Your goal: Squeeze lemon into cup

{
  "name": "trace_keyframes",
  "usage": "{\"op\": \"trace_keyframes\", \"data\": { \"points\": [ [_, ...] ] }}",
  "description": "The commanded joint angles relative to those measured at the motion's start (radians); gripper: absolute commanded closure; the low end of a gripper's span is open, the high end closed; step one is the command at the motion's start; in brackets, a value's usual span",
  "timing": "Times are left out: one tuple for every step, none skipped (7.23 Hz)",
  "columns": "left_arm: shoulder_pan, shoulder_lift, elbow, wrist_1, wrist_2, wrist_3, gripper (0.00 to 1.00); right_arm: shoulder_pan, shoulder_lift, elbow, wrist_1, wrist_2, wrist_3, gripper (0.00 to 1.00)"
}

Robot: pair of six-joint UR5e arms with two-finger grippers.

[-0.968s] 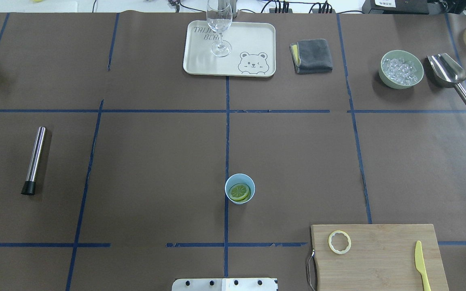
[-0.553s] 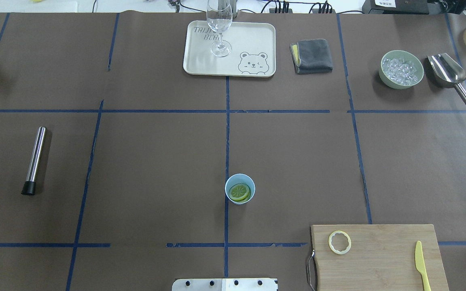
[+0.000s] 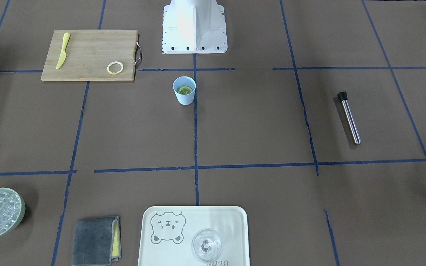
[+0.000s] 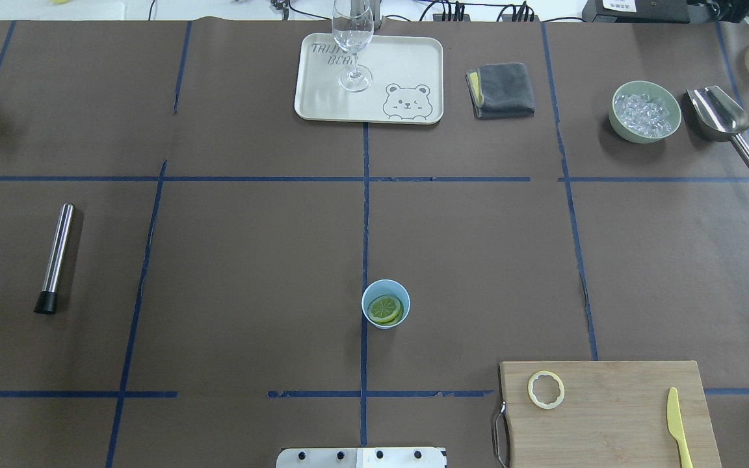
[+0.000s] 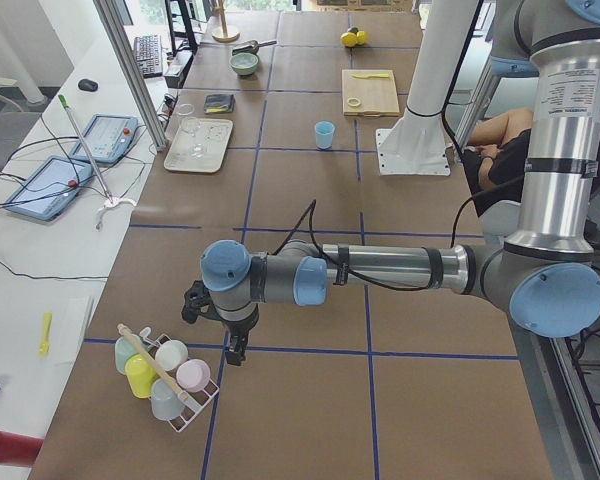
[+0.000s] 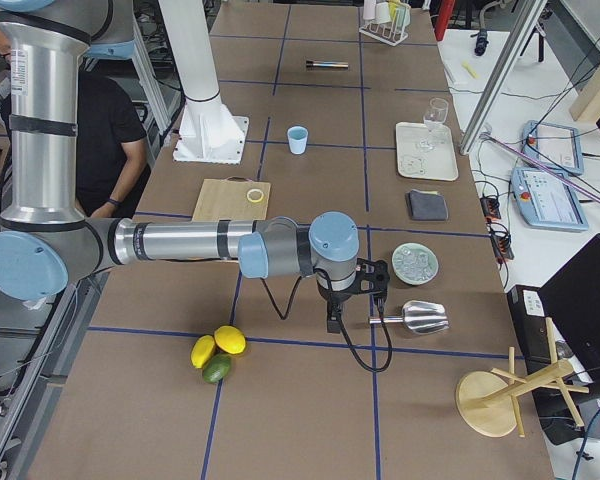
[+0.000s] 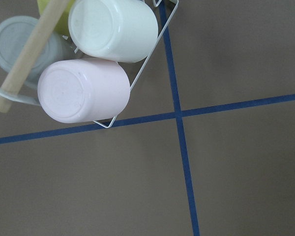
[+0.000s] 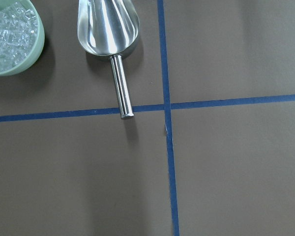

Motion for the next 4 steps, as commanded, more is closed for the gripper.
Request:
{"op": "trace_keyframes", "data": {
  "points": [
    [0.0,0.019,-0.013,-0.005,0.0,0.0,0.0,0.0,0.0,0.0,0.0,0.002,0.0,0.0],
    [0.0,0.019,-0.024,-0.005,0.0,0.0,0.0,0.0,0.0,0.0,0.0,0.002,0.0,0.0],
    [0.0,0.019,-0.025,-0.004,0.0,0.0,0.0,0.0,-0.002,0.0,0.0,0.002,-0.001,0.0],
    [0.0,0.019,-0.027,-0.004,0.0,0.0,0.0,0.0,0.0,-0.001,0.0,0.0,0.0,0.0]
  ]
}}
